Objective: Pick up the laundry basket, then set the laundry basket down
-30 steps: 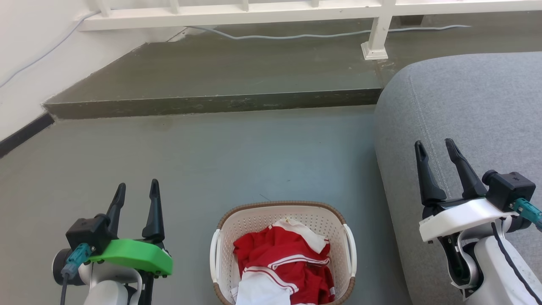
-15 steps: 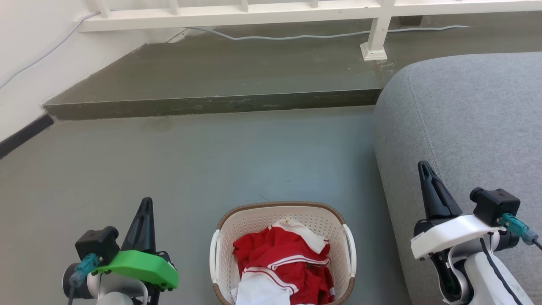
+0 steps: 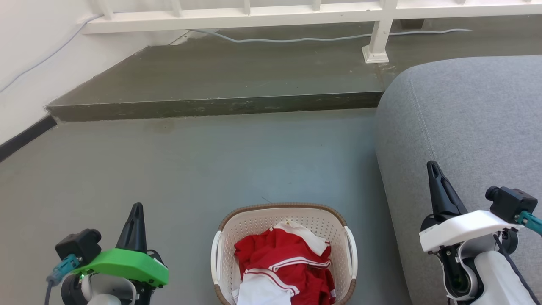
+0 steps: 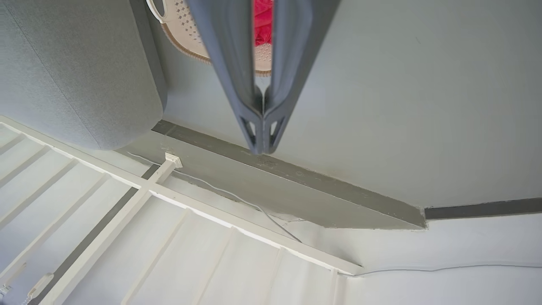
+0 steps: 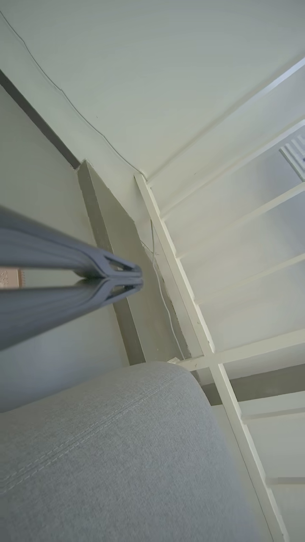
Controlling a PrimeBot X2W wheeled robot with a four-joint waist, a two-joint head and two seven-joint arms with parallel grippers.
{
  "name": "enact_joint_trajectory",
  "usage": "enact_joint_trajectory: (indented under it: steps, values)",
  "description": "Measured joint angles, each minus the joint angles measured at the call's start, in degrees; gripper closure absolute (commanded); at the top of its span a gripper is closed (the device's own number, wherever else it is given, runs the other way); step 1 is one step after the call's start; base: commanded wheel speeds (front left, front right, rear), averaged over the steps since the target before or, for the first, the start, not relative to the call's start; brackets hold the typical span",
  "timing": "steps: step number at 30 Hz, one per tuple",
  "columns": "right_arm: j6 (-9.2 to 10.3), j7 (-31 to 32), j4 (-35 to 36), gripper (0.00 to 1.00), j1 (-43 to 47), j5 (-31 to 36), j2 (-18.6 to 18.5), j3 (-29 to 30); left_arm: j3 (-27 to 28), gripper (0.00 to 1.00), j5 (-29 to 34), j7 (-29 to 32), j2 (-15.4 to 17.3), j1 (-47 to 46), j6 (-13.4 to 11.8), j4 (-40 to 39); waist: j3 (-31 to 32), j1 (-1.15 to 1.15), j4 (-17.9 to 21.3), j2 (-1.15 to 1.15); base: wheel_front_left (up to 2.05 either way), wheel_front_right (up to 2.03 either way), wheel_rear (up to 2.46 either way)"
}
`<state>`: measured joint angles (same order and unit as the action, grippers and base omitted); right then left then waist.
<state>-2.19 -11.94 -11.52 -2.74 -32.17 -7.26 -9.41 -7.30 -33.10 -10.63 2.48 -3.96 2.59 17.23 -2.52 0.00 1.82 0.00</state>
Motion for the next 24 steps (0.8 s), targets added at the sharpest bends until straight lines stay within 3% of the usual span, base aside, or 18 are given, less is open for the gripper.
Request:
enact_joint_trajectory:
  steps: [24]
  values:
    - [-1.34, 4.97, -0.99, 1.00, -0.03, -16.28, 1.45, 4.48, 3.60, 1.00, -15.73, 5.10, -0.08, -0.02, 1.45, 0.09, 0.65, 0.00, -0.53, 0.00, 0.00, 0.00, 0.00]
